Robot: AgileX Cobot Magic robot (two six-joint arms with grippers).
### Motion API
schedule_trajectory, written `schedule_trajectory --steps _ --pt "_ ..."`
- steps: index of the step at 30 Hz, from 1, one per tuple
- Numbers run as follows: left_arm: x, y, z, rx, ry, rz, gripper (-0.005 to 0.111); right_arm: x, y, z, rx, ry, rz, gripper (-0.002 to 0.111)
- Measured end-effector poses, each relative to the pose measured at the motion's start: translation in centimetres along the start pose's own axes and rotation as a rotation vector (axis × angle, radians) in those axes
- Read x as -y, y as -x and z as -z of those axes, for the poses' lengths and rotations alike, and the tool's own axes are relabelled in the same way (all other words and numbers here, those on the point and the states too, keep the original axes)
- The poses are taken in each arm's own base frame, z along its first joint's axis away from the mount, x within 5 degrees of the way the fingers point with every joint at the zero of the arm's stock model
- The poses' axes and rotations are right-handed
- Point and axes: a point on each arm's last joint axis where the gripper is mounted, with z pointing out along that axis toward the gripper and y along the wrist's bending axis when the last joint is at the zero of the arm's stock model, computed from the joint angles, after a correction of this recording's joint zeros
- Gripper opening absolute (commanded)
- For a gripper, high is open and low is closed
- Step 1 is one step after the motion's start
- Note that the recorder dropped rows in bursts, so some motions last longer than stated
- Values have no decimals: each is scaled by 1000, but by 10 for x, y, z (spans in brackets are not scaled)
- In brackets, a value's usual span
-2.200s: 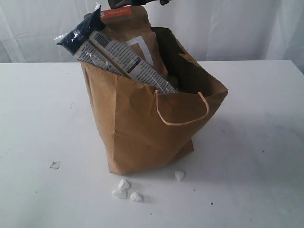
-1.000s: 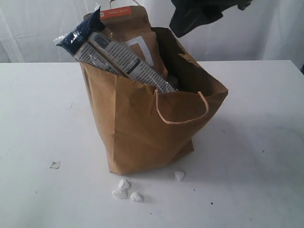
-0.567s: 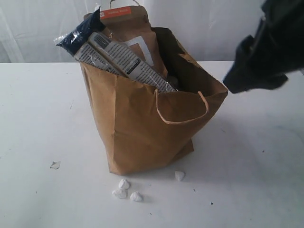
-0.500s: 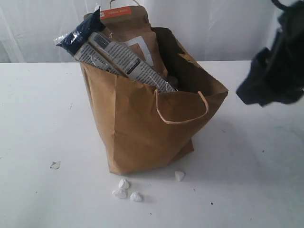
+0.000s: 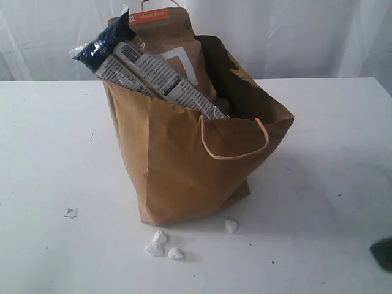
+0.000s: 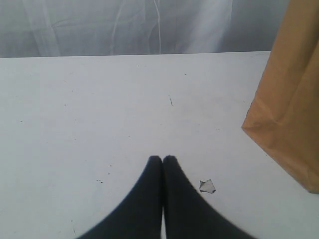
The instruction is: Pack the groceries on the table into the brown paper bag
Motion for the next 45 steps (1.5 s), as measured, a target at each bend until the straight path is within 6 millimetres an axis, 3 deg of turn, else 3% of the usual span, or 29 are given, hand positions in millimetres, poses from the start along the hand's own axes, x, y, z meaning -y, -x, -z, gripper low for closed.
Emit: schedule_trajectory --steps 6,14,20,32,45 --pt "0 0 0 0 0 0 0 -10 -8 -59 -28 139 -99 52" --pt "0 0 0 0 0 0 0 -9 12 -126 -81 148 -67 52" --pt "0 0 0 0 0 0 0 -14 24 -164 -70 132 -18 52" --pt "0 0 0 0 0 0 0 -22 37 -215 29 81 4 52" --pt "0 0 0 0 0 0 0 -21 39 -248 65 35 5 52"
